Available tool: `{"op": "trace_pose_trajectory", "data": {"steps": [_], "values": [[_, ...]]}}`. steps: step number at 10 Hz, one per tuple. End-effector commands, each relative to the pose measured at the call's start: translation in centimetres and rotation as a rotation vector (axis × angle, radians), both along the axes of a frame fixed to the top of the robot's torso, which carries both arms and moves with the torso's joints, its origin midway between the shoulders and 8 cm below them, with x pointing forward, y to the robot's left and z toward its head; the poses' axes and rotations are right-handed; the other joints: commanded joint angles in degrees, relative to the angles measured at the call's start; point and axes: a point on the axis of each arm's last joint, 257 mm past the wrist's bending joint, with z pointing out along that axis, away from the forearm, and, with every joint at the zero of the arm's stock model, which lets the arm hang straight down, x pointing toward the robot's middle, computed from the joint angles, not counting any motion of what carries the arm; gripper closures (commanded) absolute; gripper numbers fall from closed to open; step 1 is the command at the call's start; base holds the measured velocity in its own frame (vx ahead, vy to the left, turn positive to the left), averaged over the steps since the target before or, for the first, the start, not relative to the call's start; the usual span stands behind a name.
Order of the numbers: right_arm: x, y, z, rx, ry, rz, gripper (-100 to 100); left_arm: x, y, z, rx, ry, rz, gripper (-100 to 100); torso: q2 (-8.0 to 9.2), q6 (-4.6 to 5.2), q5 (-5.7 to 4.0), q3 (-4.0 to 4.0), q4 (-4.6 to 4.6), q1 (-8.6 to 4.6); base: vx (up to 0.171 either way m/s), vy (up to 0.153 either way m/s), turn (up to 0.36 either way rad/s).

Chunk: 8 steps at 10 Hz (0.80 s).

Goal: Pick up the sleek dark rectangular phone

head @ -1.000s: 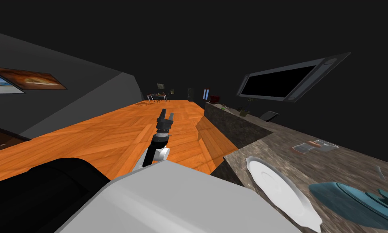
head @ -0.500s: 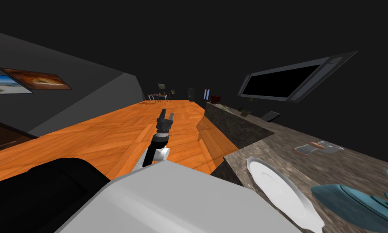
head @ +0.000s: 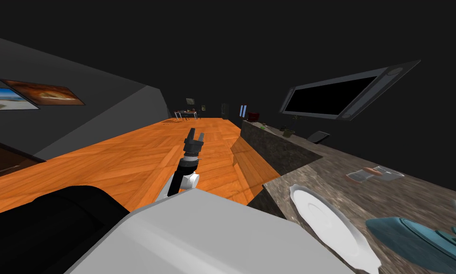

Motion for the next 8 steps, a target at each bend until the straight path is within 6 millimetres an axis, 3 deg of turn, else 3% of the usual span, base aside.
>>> {"op": "trace_pose_trajectory", "data": {"steps": [1, 2, 3, 4, 6, 7, 8], "values": [[0.0, 0.0, 0.0, 0.000, 0.000, 0.000, 100, 0.0, 0.0, 0.0, 0.000, 0.000, 0.000, 0, 0.00, 0.00, 0.00, 0.00, 0.00, 0.00, 0.000, 0.000, 0.000], [0.0, 0.0, 0.0, 0.000, 0.000, 0.001, 100, 0.0, 0.0, 0.0, 0.000, 0.000, 0.000, 0, 0.00, 0.01, 0.00, 0.00, 0.00, -0.01, 0.000, 0.000, 0.000], [0.0, 0.0, 0.0, 0.000, 0.000, 0.001, 0, 0.0, 0.0, 0.0, 0.000, 0.000, 0.000, 0, 0.00, 0.02, 0.00, 0.00, 0.00, -0.01, 0.000, 0.000, 0.000], [0.3, -0.4, 1.1, 0.001, 0.003, 0.010, 100, 0.0, 0.0, 0.0, 0.000, 0.000, 0.000, 0, 0.00, 0.02, 0.00, 0.00, 0.00, -0.01, 0.010, 0.008, -0.046], [0.7, -0.7, 2.3, 0.002, 0.004, 0.016, 100, 0.0, 0.0, 0.0, 0.000, 0.000, 0.000, 0, -0.04, 0.03, 0.06, -0.03, -0.02, 0.11, 0.015, 0.018, -0.051], [0.6, -0.6, 2.0, 0.000, 0.003, 0.014, 100, 0.0, 0.0, 0.0, 0.000, 0.000, 0.000, 0, -0.06, 0.02, 0.07, -0.04, -0.02, 0.11, 0.000, 0.000, 0.000], [0.6, -0.6, 2.1, 0.001, 0.004, 0.015, 0, 0.0, 0.0, 0.0, 0.000, 0.000, 0.000, 0, -0.04, 0.03, 0.02, -0.03, -0.02, 0.06, 0.000, 0.000, 0.000]]}}
